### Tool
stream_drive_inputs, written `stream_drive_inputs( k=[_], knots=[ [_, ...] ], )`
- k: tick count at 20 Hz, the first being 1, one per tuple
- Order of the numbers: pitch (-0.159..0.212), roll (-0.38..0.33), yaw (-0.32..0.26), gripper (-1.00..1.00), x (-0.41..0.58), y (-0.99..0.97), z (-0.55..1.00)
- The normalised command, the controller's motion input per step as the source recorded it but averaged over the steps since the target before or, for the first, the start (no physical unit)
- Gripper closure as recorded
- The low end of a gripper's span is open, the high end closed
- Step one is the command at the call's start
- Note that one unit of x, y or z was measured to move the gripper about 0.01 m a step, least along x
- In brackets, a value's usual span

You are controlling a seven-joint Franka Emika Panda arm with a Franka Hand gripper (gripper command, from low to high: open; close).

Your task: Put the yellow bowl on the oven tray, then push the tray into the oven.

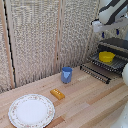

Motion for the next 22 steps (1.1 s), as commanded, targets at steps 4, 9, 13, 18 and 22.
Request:
stream_drive_inputs(
  k=[4,9,13,18,22],
  knots=[
    [0.121,-0.315,0.180,-1.00,0.024,0.07,-0.09],
    [0.126,-0.345,0.139,-1.00,0.049,0.18,-0.18],
    [0.128,-0.350,0.125,-1.00,0.068,0.22,-0.19],
    [0.144,-0.355,0.125,-1.00,0.018,0.19,-0.19],
    [0.156,-0.363,0.130,-1.00,0.000,0.14,-0.19]
  ],
)
